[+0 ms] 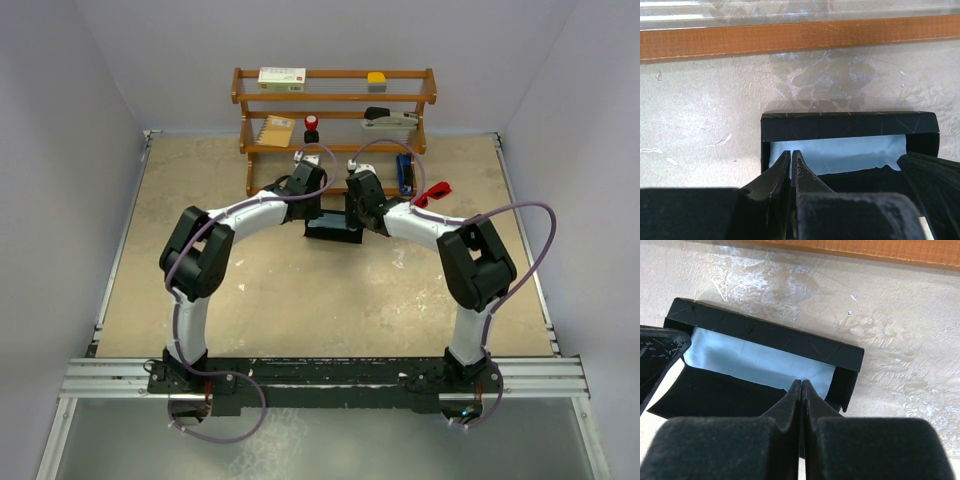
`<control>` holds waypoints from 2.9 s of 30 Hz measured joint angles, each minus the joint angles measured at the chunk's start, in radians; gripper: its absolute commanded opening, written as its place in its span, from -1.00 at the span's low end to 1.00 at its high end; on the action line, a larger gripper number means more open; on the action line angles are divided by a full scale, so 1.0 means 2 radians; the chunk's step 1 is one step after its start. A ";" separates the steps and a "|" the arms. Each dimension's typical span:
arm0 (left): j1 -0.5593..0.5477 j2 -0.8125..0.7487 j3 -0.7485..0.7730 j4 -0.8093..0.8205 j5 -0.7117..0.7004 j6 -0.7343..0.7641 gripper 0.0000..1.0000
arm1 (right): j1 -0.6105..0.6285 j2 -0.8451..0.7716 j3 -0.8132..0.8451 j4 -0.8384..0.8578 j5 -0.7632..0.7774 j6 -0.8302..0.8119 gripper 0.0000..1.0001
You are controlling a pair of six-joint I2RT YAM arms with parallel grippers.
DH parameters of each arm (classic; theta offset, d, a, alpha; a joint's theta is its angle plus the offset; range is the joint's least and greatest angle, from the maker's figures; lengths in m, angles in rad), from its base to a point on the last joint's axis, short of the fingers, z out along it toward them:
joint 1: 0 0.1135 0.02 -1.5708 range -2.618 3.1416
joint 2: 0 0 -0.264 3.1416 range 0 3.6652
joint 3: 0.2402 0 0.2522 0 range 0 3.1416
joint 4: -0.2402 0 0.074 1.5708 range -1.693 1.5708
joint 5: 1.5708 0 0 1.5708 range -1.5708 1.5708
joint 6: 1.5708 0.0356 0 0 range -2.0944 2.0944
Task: Organize the sunglasses
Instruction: Place the glasses cleaning cloth in the sunglasses case, then adjust the sunglasses case at the center of the board.
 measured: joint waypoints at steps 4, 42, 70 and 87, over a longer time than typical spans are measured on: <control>-0.003 0.000 -0.002 0.006 0.007 -0.002 -1.00 | 0.001 0.000 0.000 0.001 -0.001 0.001 -1.00; -0.005 0.069 0.058 0.044 -0.024 0.029 -1.00 | 0.059 -0.193 -0.157 -0.007 0.000 0.038 -1.00; -0.020 -0.012 -0.073 0.065 -0.041 0.026 -1.00 | 0.059 -0.205 -0.179 -0.008 0.002 0.046 -1.00; -0.076 -0.067 -0.154 0.061 -0.057 -0.006 -1.00 | 0.059 -0.207 -0.181 -0.011 0.013 0.048 -1.00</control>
